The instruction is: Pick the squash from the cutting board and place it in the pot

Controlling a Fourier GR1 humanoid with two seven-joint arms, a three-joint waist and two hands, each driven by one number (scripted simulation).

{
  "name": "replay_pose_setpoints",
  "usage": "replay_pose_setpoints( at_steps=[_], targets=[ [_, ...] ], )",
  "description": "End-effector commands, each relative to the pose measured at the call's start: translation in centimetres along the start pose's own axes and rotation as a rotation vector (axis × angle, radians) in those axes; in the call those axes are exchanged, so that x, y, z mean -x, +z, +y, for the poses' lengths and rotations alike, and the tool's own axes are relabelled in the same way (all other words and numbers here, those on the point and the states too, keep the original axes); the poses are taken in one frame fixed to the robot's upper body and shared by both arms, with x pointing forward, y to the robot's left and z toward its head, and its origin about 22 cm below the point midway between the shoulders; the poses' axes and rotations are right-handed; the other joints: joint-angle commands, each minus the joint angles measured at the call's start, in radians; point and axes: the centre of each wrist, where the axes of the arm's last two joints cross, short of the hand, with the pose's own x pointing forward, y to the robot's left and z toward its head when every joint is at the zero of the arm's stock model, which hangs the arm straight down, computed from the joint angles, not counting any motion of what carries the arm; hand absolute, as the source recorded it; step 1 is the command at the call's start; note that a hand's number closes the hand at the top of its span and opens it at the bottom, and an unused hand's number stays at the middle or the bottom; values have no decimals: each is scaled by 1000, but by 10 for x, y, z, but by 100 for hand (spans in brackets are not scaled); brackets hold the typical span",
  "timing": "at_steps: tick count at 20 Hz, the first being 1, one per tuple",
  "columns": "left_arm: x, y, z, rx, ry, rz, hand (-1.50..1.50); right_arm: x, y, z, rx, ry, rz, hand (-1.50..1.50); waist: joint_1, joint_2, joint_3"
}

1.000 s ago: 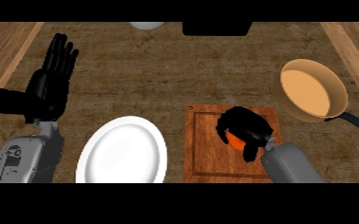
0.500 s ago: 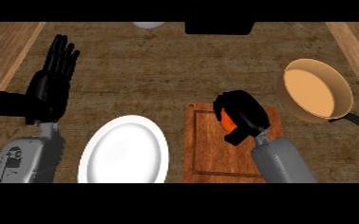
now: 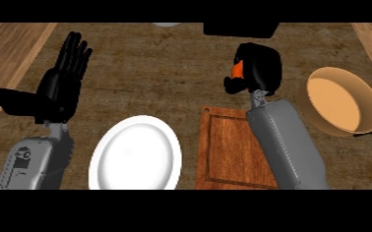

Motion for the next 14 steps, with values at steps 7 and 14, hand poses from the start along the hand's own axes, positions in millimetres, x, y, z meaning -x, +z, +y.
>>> replay_pose_setpoints(
  at_steps=[7,14],
  targets=[
    [-5,-6,-4,8,0,1,0,-94,-34,-72,523,86,443,150,-8,0,3],
    [10,2,14,-50,-17,34,0,-85,-49,-97,568,104,564,150,-66,-8,5]
  ],
)
